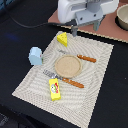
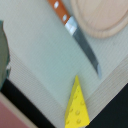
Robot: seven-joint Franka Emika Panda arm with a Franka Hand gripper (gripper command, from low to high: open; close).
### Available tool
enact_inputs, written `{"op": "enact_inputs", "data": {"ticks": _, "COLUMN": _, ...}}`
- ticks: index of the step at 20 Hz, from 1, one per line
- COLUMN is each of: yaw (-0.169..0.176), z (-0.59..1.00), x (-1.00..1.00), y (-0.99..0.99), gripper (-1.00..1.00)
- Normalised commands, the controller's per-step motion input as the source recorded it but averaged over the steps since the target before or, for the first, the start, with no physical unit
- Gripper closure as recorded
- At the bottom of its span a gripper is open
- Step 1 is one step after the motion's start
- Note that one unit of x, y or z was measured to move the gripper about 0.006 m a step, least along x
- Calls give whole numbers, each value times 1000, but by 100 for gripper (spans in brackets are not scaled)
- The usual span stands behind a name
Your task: Interact with the objects in diverse but meaningful ways.
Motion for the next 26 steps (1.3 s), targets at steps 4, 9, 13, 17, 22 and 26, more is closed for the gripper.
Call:
{"op": "enact_inputs", "data": {"ticks": 4, "yaw": -45, "z": 0, "x": 284, "y": -933, "gripper": -100}}
{"op": "enact_inputs", "data": {"ticks": 9, "yaw": -37, "z": -5, "x": 237, "y": -893, "gripper": -100}}
{"op": "enact_inputs", "data": {"ticks": 13, "yaw": -17, "z": -61, "x": 198, "y": -756, "gripper": -100}}
{"op": "enact_inputs", "data": {"ticks": 17, "yaw": -18, "z": -167, "x": 126, "y": -611, "gripper": -100}}
{"op": "enact_inputs", "data": {"ticks": 22, "yaw": -49, "z": -330, "x": 17, "y": -517, "gripper": -100}}
{"op": "enact_inputs", "data": {"ticks": 26, "yaw": -35, "z": -374, "x": -1, "y": -501, "gripper": -100}}
